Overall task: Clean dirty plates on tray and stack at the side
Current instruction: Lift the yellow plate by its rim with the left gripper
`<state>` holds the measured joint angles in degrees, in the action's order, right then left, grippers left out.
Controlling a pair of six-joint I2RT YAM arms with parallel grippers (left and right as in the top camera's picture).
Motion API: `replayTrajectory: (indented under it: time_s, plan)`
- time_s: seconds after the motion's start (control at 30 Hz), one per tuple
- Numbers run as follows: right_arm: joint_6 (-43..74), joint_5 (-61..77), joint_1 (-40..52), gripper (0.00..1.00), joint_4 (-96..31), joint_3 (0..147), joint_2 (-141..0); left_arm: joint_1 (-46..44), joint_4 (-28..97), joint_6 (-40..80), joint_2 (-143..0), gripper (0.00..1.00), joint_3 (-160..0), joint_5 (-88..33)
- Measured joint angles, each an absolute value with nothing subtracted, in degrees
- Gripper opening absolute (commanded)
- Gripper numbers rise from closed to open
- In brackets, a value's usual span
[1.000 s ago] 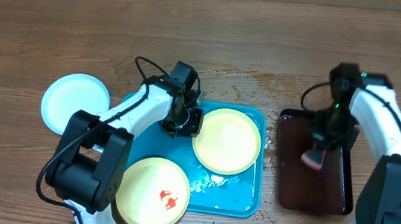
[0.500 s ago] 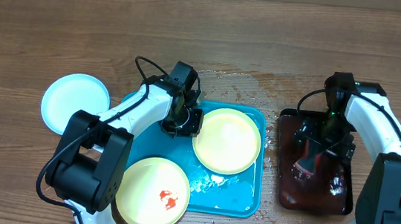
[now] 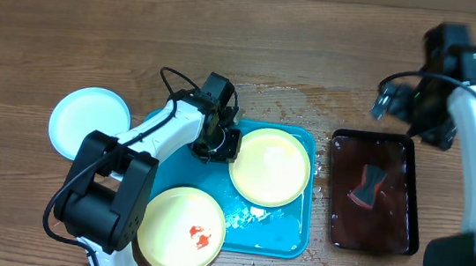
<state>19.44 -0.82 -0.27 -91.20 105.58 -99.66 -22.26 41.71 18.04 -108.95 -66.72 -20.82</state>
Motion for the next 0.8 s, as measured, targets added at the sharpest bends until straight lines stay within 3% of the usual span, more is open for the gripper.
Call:
replayTrajectory:
  time_s: [0.3,0.8]
  plan:
    - [17.9,0.0,-0.3,1.0,-97.1,124.9,-98.0,-22.3,43.7,18.1,-108.7,0.04,-72.0,-23.1]
    - [14.2,4.3,-0.3,1.0,-95.1,126.8,-97.3,-26.5,48.7,18.5,-103.0,0.04,-79.5,-19.9]
